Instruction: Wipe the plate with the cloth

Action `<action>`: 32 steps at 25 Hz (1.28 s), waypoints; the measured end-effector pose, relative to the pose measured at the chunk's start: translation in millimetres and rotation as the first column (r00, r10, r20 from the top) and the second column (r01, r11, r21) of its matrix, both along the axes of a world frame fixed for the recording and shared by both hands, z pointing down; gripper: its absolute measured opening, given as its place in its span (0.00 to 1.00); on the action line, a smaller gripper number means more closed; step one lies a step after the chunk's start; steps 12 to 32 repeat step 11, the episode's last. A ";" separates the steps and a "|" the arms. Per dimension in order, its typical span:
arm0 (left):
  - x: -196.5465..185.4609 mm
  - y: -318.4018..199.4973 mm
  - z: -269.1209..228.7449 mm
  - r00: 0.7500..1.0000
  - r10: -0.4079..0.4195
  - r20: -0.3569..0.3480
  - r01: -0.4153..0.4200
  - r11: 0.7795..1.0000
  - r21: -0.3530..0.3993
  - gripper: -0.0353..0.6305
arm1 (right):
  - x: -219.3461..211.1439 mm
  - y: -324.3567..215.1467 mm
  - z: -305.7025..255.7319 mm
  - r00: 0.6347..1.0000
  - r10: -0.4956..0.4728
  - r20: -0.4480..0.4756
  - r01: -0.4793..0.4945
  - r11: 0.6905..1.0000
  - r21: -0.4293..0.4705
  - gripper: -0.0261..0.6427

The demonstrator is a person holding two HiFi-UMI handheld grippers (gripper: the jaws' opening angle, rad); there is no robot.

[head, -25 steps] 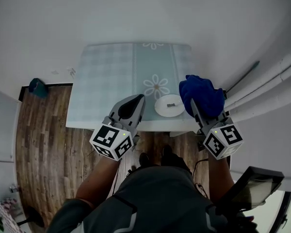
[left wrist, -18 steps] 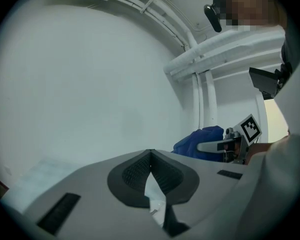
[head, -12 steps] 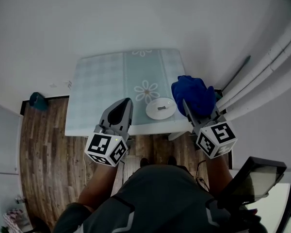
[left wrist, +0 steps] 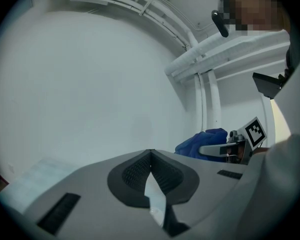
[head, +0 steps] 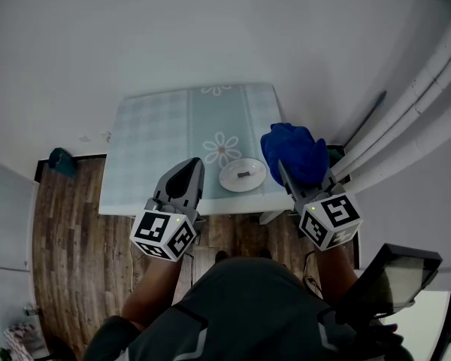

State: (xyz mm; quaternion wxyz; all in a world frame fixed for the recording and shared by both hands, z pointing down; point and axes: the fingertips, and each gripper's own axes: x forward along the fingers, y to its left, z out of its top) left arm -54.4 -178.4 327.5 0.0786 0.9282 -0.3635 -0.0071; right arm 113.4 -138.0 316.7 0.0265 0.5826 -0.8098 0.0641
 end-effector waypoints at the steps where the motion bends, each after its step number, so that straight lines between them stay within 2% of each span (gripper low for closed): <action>1: 0.8 -0.1 0.7 1.000 -0.002 0.001 0.002 1.000 -0.001 0.07 | 0.7 -0.2 0.3 1.000 -0.002 0.000 0.002 1.000 0.001 0.17; 32: 4.0 2.9 5.9 1.000 -0.023 -0.009 0.023 1.000 -0.016 0.07 | 6.2 -0.3 4.3 1.000 -0.014 -0.003 0.014 1.000 0.001 0.17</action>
